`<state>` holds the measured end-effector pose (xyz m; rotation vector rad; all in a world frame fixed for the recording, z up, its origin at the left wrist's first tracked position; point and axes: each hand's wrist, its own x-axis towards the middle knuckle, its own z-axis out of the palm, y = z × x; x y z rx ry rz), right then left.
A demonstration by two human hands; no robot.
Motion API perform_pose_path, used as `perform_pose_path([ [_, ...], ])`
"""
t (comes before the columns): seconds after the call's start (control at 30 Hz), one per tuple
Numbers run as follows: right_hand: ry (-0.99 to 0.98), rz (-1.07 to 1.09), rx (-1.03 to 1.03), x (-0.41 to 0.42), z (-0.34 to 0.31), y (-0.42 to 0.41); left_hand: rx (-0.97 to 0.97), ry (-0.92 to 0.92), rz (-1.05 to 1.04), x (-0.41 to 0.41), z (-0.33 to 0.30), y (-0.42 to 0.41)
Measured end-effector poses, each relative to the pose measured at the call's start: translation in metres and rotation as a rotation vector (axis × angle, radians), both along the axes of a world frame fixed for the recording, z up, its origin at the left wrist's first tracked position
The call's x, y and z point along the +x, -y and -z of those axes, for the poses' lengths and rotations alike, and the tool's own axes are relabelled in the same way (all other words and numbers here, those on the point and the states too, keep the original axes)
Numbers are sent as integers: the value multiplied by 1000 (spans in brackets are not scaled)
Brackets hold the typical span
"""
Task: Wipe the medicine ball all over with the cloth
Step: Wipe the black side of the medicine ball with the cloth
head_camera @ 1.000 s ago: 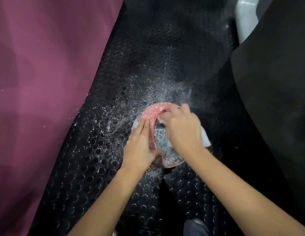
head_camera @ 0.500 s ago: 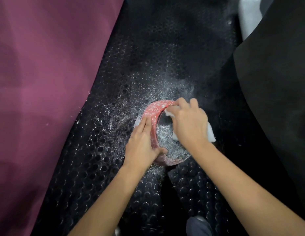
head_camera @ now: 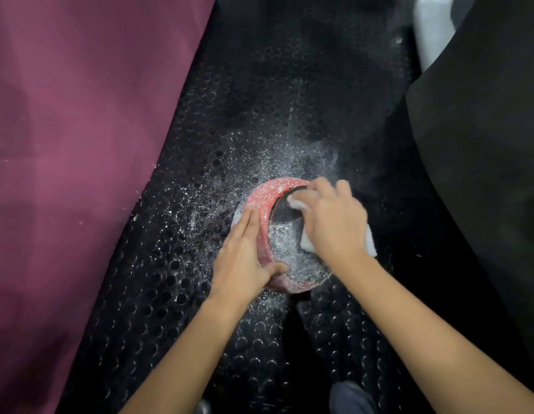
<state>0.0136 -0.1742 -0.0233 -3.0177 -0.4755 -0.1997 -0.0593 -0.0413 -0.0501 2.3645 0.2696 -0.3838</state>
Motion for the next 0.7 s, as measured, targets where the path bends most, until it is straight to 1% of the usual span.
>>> perform_pose_path([
  [0.07, -10, 107, 39, 3, -2, 3, 21, 4, 12, 1, 0, 2],
  [0.1, 5, 87, 34, 1, -1, -1, 36, 12, 18, 3, 0, 2],
  [0.23, 45, -182, -59, -14, 1, -13, 43, 11, 10, 0, -1, 0],
  [0.27, 9, -176, -87, -8, -1, -10, 40, 5, 10, -1, -1, 0],
  [0.3, -29, -127, -102, 1, -1, -6, 39, 2, 13, -2, -1, 0],
  [0.37, -34, 11, -64, 9, -4, -1, 43, 1, 15, 0, 1, 2],
  [0.4, -38, 37, -34, 6, -4, -3, 48, -2, 16, 2, 0, 2],
  [0.5, 18, -153, -61, -9, 2, -11, 52, -4, 10, 4, -1, 1],
  [0.53, 20, -178, -75, -9, 2, -9, 48, -8, 10, 3, -1, 0],
  [0.57, 9, -154, -77, -3, 0, -6, 39, -13, 11, 1, -2, 0],
  [0.67, -130, 35, -94, 16, -3, 10, 31, -18, 19, 1, -3, 1],
  [0.7, -139, 81, -89, 17, 0, 11, 47, -23, 27, 3, -5, 1],
])
